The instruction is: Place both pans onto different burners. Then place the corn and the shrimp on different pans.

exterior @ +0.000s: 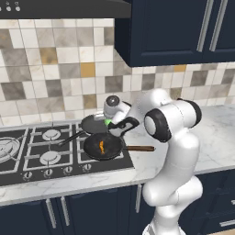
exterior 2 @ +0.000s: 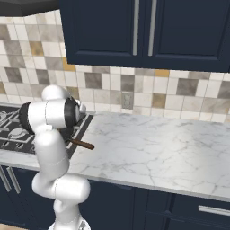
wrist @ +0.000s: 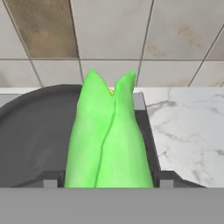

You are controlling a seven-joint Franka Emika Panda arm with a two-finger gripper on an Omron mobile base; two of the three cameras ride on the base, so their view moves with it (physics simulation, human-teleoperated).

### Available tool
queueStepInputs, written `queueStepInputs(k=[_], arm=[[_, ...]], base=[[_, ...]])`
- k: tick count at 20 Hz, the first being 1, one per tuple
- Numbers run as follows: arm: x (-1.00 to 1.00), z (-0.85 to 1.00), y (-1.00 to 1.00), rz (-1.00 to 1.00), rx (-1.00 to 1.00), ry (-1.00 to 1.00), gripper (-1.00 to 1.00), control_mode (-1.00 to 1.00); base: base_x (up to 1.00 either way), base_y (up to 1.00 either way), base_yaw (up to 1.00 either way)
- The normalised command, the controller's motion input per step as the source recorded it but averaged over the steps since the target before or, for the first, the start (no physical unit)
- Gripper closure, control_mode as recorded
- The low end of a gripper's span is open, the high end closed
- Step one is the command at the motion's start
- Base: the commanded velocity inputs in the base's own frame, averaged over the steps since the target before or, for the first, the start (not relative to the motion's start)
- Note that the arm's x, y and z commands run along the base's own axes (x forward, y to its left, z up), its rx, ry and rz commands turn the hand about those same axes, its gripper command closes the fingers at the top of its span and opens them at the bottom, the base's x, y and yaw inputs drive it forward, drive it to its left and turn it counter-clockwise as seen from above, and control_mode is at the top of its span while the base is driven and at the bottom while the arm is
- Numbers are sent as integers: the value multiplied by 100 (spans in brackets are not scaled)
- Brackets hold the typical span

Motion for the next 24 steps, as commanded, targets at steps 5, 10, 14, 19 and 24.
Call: queueStepInputs(k=[5,10,14,19,24], arm=[[34,0,42,0,0,0,100,-100],[42,-9,15,0,0,1,100,-100],[32,-40,0,0,0,3,100,-100],[27,-37,0,0,0,1,100,-100],[25,-47,5,0,0,1,100,-100]], base=[[0,0,0],[0,0,0],[0,0,0],[0,0,0],[0,0,0]])
